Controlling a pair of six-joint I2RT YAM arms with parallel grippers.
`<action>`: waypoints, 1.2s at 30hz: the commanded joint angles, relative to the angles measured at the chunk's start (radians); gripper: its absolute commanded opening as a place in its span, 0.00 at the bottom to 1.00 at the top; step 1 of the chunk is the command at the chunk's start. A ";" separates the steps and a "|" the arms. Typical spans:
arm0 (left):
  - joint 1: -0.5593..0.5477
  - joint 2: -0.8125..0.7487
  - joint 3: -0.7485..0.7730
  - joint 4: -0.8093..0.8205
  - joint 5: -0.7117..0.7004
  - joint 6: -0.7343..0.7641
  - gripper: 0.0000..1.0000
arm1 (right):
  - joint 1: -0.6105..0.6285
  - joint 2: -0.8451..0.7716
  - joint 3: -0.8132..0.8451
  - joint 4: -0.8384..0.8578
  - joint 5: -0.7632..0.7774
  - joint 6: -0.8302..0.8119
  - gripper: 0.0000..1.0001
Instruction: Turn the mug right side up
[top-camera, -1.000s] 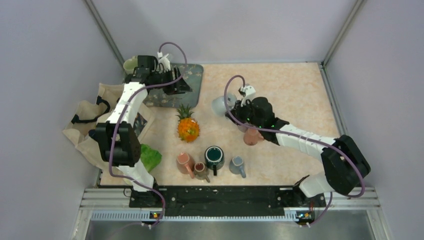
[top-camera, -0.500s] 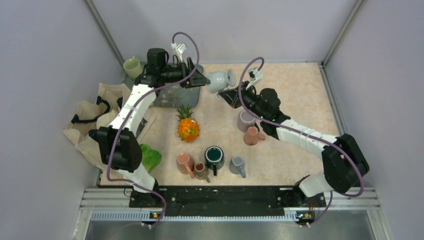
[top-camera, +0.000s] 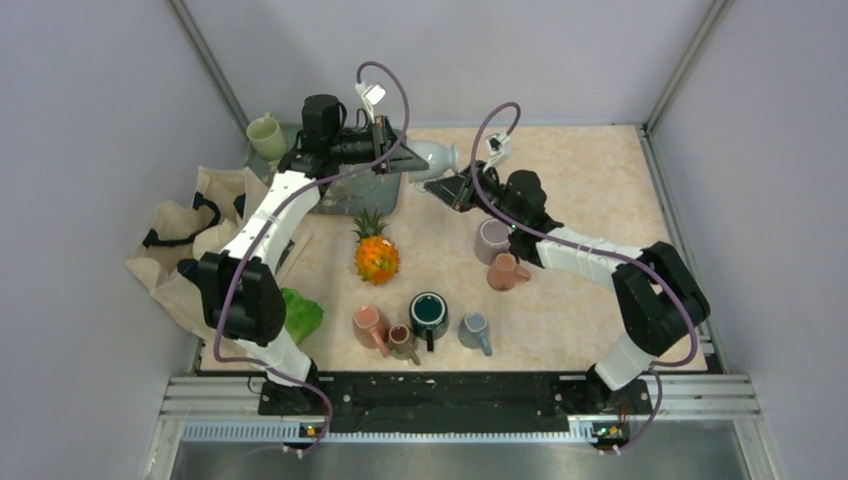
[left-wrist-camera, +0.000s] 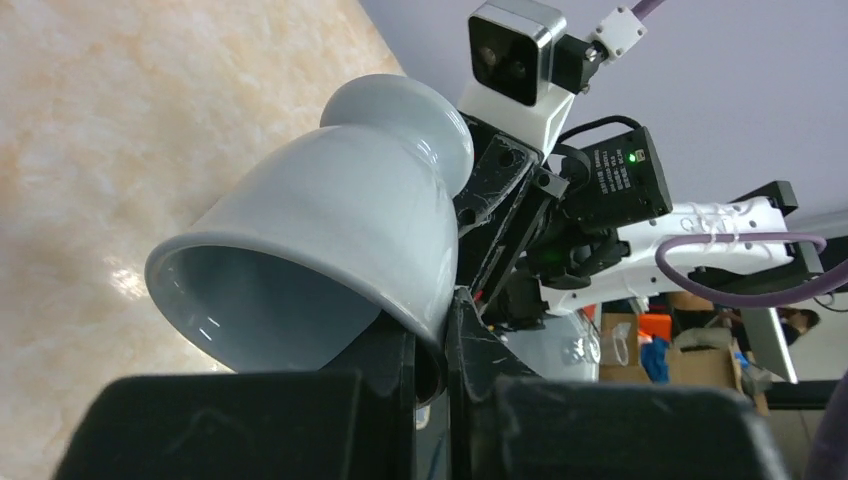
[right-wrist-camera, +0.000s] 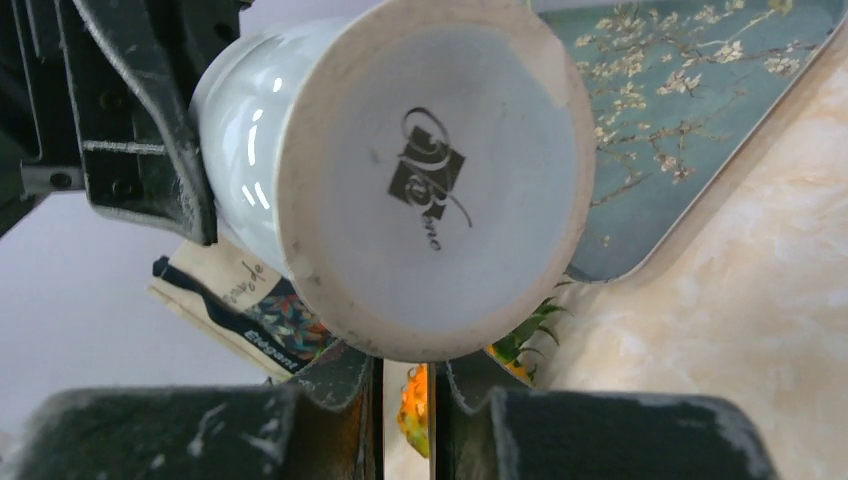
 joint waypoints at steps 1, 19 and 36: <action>-0.018 -0.017 -0.020 0.030 -0.032 0.008 0.00 | 0.016 0.041 0.099 0.047 -0.019 -0.012 0.00; 0.048 0.115 0.201 -0.375 -0.964 0.953 0.00 | 0.016 -0.011 0.105 -0.417 0.067 -0.250 0.84; 0.176 0.565 0.622 -0.684 -1.230 1.304 0.00 | 0.016 -0.172 0.083 -0.606 0.128 -0.445 0.86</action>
